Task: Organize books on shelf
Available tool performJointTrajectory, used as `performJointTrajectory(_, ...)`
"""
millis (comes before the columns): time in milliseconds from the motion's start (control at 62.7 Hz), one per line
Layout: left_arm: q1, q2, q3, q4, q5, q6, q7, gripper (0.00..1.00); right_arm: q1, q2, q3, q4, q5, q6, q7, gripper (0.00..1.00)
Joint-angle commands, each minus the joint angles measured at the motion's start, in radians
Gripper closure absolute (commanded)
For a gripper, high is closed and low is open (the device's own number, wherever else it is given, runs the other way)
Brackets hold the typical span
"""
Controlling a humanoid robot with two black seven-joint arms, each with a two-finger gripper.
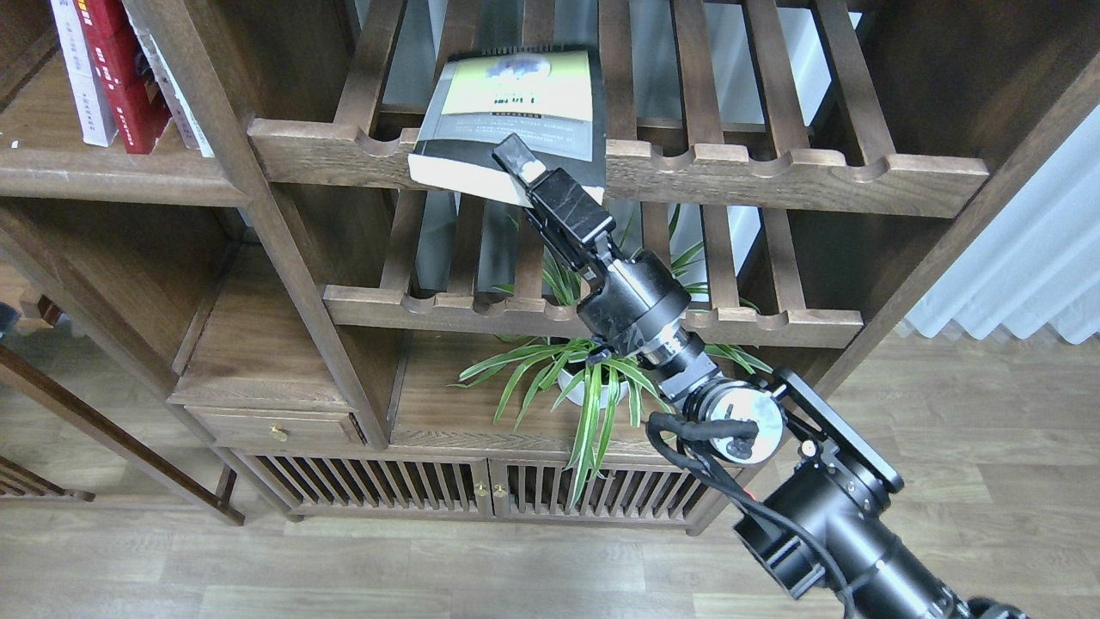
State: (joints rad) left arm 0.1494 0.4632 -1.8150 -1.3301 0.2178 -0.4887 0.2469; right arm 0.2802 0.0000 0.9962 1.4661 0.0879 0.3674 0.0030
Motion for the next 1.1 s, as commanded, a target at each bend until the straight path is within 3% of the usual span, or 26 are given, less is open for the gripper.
performJointTrajectory(0, -0.001, -0.001, 0.014, 0.003, -0.001, 0.000, -0.003, 0.00, -0.042, 0.000, -0.005, 0.031, 0.001, 0.050, 0.000, 0.96)
performJointTrajectory(223, 0.005, -0.009, 0.105, 0.012, -0.136, 0.000, 0.000, 0.01, -0.160, 0.000, -0.025, 0.094, 0.001, 0.121, -0.001, 0.96)
performJointTrajectory(829, -0.037, -0.012, 0.643, 0.009, -0.563, 0.000, -0.012, 0.01, -0.449, 0.000, -0.134, 0.094, 0.001, 0.121, -0.003, 0.95)
performJointTrajectory(1084, -0.053, -0.032, 0.735, -0.003, -0.577, 0.000, -0.044, 0.01, -0.513, -0.032, -0.131, 0.088, -0.002, 0.121, -0.057, 0.94)
